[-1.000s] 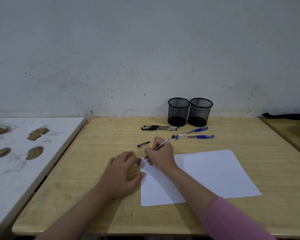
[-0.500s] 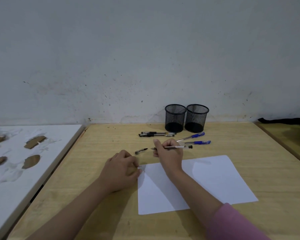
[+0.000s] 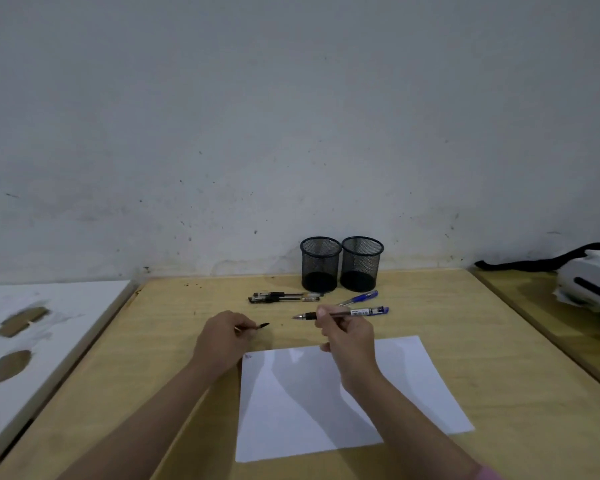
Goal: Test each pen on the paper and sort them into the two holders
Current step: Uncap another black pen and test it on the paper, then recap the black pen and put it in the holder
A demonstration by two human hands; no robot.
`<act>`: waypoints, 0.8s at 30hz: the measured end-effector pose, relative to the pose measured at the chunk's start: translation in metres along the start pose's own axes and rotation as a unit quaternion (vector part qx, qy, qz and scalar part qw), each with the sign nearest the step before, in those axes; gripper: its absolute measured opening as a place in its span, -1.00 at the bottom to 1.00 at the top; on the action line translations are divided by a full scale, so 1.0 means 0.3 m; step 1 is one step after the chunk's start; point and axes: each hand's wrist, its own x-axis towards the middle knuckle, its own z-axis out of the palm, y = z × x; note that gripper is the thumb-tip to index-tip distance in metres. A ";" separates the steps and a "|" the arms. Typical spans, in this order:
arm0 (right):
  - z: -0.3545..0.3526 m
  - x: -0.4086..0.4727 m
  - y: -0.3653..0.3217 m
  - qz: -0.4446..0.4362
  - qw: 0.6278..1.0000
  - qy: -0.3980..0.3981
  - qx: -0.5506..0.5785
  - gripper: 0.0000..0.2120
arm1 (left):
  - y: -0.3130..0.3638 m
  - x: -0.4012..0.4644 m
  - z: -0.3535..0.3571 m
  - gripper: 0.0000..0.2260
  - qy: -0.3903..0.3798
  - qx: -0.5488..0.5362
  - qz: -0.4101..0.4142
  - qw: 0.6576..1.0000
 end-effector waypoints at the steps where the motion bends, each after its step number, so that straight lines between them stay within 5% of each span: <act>1: -0.003 0.002 -0.003 -0.008 1.000 -0.003 0.000 -0.88 | 0.016 -0.003 -0.006 -0.91 0.003 -0.025 0.009 1.000; 6: -0.003 0.004 -0.022 -0.055 0.998 -0.036 -0.013 -0.90 | 0.107 -0.038 -0.054 -0.91 0.006 -0.131 0.041 0.991; 14: -0.008 -0.020 -0.040 -0.101 0.989 -0.105 -0.009 -0.90 | 0.207 -0.103 -0.103 -0.86 -0.025 -0.172 0.093 0.980; 24: -0.028 -0.032 -0.088 -0.183 0.971 -0.152 0.029 -0.91 | 0.290 -0.158 -0.129 -0.77 0.033 -0.212 0.119 0.970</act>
